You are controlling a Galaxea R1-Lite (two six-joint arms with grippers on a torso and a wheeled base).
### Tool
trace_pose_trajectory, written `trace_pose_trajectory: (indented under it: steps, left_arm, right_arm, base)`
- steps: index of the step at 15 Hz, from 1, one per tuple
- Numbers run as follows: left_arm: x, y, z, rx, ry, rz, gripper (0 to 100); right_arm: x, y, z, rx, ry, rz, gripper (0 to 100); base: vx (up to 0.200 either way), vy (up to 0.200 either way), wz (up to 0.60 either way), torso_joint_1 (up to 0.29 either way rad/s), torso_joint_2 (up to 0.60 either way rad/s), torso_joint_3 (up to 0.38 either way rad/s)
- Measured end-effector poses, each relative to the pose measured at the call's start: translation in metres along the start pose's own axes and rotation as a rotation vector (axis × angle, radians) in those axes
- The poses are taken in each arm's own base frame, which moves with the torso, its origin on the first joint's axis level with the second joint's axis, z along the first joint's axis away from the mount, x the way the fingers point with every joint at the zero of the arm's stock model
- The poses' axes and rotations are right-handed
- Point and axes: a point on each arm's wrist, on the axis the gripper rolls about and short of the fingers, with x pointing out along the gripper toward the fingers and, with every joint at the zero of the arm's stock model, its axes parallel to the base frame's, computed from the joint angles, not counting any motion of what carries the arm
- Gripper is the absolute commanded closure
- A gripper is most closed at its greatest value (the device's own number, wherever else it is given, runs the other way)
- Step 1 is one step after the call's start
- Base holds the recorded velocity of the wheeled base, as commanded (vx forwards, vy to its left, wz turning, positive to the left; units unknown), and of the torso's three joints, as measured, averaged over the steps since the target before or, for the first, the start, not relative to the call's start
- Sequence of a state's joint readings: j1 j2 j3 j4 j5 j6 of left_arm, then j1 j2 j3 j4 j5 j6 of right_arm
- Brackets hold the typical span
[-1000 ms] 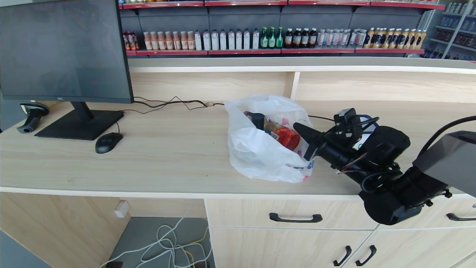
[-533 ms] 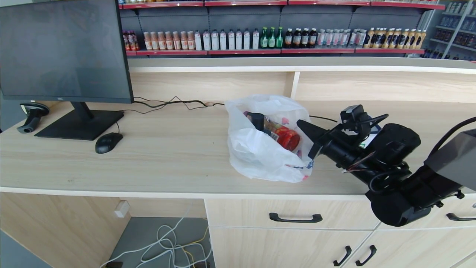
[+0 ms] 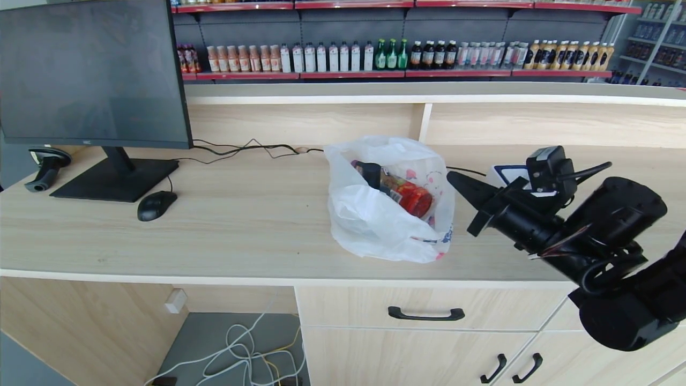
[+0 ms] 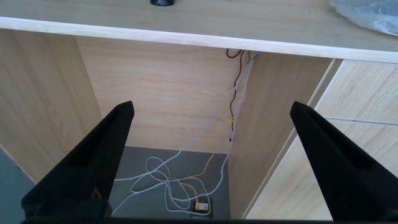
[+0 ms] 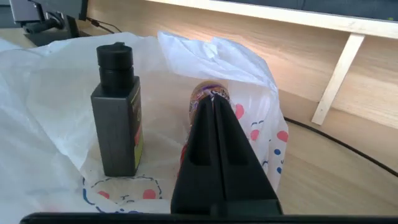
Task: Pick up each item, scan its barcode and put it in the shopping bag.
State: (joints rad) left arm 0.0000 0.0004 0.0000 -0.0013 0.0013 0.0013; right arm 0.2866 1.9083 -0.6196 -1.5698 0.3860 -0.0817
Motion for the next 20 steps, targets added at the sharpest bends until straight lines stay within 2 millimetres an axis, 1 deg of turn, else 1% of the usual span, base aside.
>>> trace_pose_trajectory:
  steps: [3, 5, 7, 8, 10, 11, 14, 17, 18, 19, 20]
  left_arm:
    - [0.000, 0.000, 0.000, 0.001, 0.000, 0.000, 0]
    - [0.000, 0.000, 0.000, 0.001, 0.000, 0.000, 0]
    - [0.000, 0.000, 0.000, 0.001, 0.000, 0.000, 0]
    - [0.000, 0.000, 0.000, -0.001, 0.000, 0.000, 0]
    - [0.000, 0.000, 0.000, -0.005, 0.000, 0.000, 0]
    - [0.000, 0.000, 0.000, -0.006, -0.002, 0.001, 0]
    - [0.000, 0.000, 0.000, -0.006, -0.002, 0.002, 0]
    - [0.000, 0.000, 0.000, -0.006, -0.003, 0.002, 0]
    - [0.000, 0.000, 0.000, -0.006, -0.003, 0.002, 0]
    - [0.000, 0.000, 0.000, -0.007, -0.003, 0.002, 0]
    - [0.000, 0.000, 0.000, -0.007, -0.003, 0.001, 0]
  right_arm:
    - [-0.035, 0.013, 0.012, -0.003, 0.041, 0.004, 100]
    - [-0.068, 0.026, 0.014, 0.003, 0.100, 0.010, 100]
    - [-0.109, 0.040, 0.016, 0.018, 0.168, 0.004, 100]
    - [-0.126, 0.046, 0.023, 0.013, 0.164, -0.001, 100]
    - [-0.149, 0.052, 0.038, -0.002, 0.138, -0.016, 100]
    - [-0.159, 0.055, 0.042, 0.006, 0.162, -0.022, 100]
    - [-0.199, 0.071, 0.043, 0.061, 0.321, -0.025, 100]
    - [-0.255, 0.097, 0.040, 0.100, 0.447, -0.039, 100]
    - [-0.273, 0.105, 0.039, 0.088, 0.438, -0.056, 100]
    - [-0.286, 0.111, 0.039, 0.068, 0.406, -0.090, 100]
    - [-0.297, 0.115, 0.037, 0.067, 0.382, -0.162, 100]
  base:
    - [0.000, 0.000, 0.00, 0.000, 0.00, 0.000]
    - [0.000, 0.000, 0.00, 0.000, 0.00, 0.000]
    - [0.000, 0.000, 0.00, 0.000, 0.00, 0.000]
    - [0.000, 0.000, 0.00, 0.000, 0.00, 0.000]
    - [0.000, 0.000, 0.00, 0.000, 0.00, 0.000]
    - [0.000, 0.000, 0.00, 0.000, 0.00, 0.000]
    - [0.000, 0.000, 0.00, 0.000, 0.00, 0.000]
    - [0.000, 0.000, 0.00, 0.000, 0.00, 0.000]
    - [0.000, 0.000, 0.00, 0.000, 0.00, 0.000]
    - [0.000, 0.000, 0.00, 0.000, 0.00, 0.000]
    - [0.000, 0.000, 0.00, 0.000, 0.00, 0.000]
